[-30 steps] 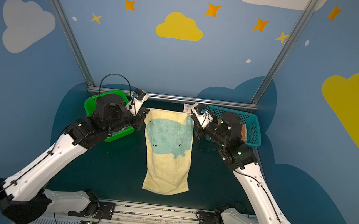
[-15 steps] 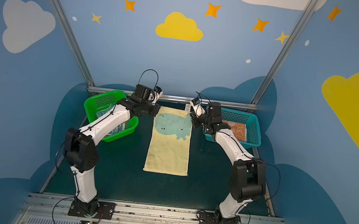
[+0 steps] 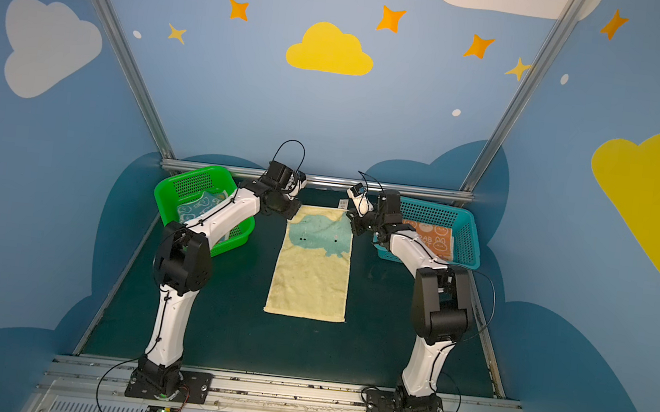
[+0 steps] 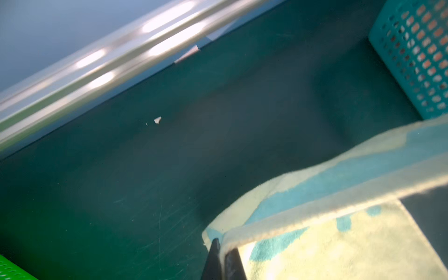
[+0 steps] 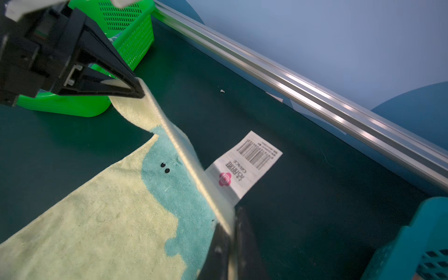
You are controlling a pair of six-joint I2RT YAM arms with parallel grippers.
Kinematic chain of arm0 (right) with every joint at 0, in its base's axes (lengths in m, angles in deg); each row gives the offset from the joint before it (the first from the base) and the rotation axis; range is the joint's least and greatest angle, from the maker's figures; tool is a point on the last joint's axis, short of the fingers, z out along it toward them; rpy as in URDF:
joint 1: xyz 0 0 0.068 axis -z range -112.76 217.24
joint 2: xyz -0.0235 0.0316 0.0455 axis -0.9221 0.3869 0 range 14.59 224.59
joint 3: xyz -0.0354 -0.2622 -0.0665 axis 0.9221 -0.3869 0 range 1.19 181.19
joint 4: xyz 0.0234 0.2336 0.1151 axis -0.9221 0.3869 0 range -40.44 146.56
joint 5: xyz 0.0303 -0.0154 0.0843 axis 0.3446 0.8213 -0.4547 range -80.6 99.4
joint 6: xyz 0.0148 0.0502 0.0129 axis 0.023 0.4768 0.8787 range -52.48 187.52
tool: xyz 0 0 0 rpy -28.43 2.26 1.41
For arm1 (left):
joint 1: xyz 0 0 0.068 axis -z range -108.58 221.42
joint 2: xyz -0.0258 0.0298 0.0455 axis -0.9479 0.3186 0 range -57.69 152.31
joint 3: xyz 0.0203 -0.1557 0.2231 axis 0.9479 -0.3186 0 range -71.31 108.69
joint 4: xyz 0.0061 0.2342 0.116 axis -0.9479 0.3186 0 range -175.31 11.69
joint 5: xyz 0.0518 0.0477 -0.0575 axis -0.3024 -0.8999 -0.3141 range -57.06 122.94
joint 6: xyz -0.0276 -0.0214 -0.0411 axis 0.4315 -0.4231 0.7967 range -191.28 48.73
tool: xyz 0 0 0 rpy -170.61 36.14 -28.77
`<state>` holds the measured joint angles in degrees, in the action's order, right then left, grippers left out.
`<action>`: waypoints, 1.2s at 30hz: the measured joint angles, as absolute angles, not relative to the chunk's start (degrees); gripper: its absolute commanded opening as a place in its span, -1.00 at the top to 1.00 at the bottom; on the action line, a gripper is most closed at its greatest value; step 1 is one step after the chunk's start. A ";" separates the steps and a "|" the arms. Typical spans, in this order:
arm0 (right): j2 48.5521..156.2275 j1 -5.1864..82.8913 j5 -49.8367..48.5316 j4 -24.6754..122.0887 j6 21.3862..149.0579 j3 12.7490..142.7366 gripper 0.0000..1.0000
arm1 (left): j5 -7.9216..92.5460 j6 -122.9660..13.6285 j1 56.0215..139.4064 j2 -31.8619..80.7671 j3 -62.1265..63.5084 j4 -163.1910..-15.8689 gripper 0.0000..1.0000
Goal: Fold and stack the towels
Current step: 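Lower the hanging towel flat onto the table with both grippers, then fold the towel's far edge toward the robot with both grippers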
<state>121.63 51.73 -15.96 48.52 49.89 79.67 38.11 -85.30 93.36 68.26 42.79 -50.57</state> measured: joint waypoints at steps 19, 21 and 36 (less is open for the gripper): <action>108.98 52.51 -22.57 69.81 46.62 71.08 1.00 | 39.84 -86.56 97.73 46.21 12.52 -58.76 0.92; 107.01 52.49 -23.05 70.70 48.36 67.91 1.00 | 40.21 -85.38 98.21 45.27 10.64 -59.01 0.92; 93.39 50.09 -25.84 71.53 58.27 54.47 1.00 | 42.83 -76.68 100.13 34.10 -1.64 -60.01 0.92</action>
